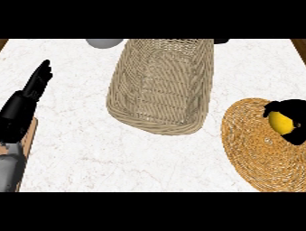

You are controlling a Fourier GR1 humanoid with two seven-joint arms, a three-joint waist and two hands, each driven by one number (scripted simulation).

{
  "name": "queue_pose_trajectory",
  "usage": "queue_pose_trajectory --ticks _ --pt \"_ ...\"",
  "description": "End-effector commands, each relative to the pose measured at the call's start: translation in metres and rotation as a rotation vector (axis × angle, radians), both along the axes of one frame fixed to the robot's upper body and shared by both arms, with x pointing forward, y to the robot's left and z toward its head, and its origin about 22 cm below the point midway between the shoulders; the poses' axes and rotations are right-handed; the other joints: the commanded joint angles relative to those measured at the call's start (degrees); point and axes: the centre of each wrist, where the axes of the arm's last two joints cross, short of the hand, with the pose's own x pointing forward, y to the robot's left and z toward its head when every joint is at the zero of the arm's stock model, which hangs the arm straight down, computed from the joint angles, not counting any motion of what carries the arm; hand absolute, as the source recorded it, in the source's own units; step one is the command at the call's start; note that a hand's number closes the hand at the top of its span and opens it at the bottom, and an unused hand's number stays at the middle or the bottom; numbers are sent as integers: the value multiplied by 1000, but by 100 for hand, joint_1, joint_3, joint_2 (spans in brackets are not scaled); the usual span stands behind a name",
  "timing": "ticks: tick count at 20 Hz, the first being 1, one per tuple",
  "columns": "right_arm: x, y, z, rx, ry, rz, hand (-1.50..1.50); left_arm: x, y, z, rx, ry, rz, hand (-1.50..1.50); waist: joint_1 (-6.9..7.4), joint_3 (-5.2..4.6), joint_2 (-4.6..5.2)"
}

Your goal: Pick the lemon from the placemat and place it in the basket

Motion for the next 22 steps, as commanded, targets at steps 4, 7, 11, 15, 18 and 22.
queue_pose_trajectory --ticks 4,7,11,15,18,22 --pt "-4 11 -37 -14 -45 52 150 6 -11 -7 -2 -13 -3 0 -4 64 68" --pt "10 4 -2 -18 -195 -63 150 5 -9 -7 -18 -1 -1 0 -35 61 51" --pt "16 -4 2 -27 -400 -312 150 3 -2 3 -2 -13 -3 0 9 68 70" --pt "16 -10 18 -29 -577 -338 150 -1 18 -7 8 -10 26 0 -70 59 46" --pt "37 3 63 166 -783 -386 150 -6 -3 -13 -14 6 12 0 -83 61 14" --pt "52 18 116 513 -967 -372 150 -7 -1 -10 0 9 6 0 -114 66 -10"
